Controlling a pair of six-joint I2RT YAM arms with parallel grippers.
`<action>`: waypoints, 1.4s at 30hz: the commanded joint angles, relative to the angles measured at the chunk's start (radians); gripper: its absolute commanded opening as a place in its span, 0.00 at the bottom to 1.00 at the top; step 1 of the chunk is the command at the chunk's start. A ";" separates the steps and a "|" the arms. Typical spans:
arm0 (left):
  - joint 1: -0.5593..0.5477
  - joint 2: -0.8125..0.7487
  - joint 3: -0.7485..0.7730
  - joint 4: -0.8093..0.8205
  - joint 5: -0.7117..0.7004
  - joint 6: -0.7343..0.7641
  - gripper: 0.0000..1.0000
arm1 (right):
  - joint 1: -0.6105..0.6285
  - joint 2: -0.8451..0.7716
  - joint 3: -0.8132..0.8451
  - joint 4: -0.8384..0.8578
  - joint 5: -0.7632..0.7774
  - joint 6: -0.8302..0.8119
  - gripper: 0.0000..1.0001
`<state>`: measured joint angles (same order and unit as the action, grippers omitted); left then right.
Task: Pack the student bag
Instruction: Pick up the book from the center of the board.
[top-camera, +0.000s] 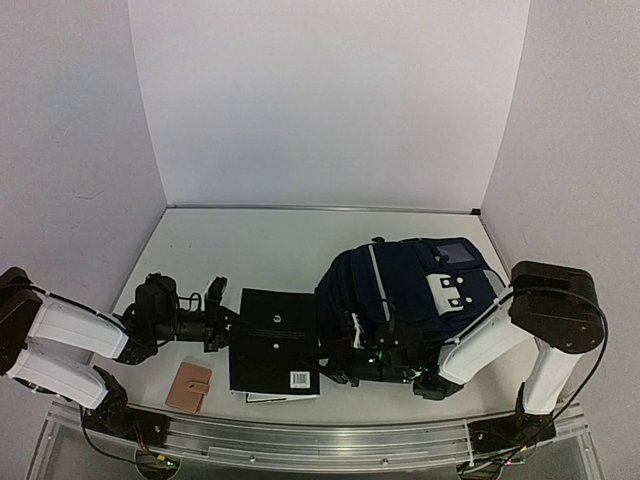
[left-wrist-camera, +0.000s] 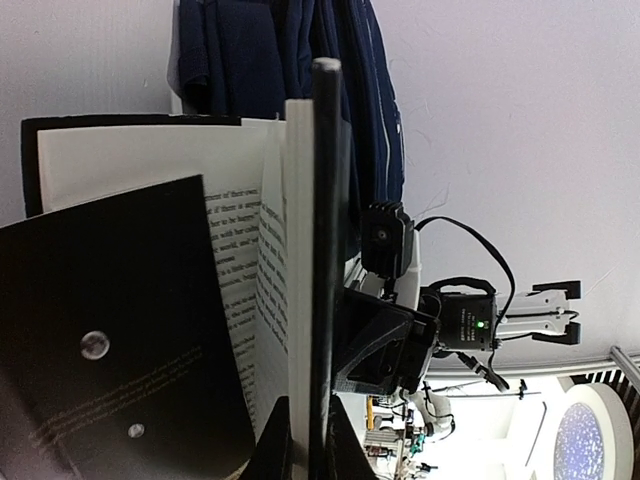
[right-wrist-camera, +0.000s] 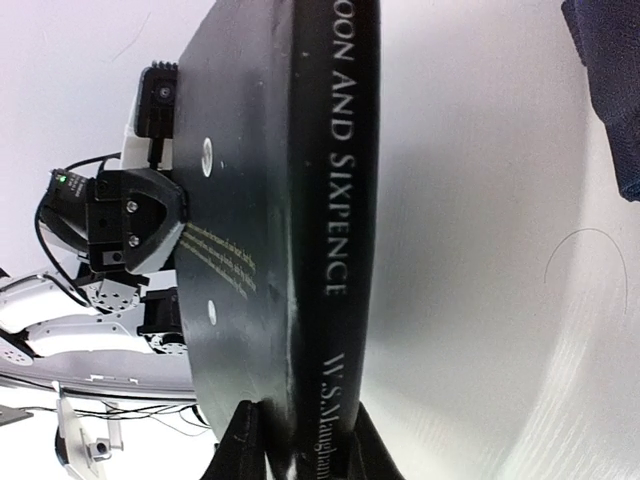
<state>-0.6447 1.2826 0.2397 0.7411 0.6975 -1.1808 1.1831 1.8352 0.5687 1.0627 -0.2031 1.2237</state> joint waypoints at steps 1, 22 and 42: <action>-0.010 -0.004 0.018 0.071 0.013 -0.002 0.01 | 0.008 -0.077 0.008 0.140 0.015 -0.029 0.11; 0.020 -0.389 0.139 -0.852 -0.295 0.183 0.97 | 0.008 -0.164 0.045 -0.122 0.108 -0.121 0.00; 0.040 -0.402 0.217 -0.627 0.005 0.289 1.00 | 0.007 -0.506 0.154 -0.404 0.159 -0.214 0.00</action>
<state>-0.6068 0.8729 0.3588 0.0033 0.5952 -0.9421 1.1897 1.4702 0.6127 0.5966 -0.0816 1.0703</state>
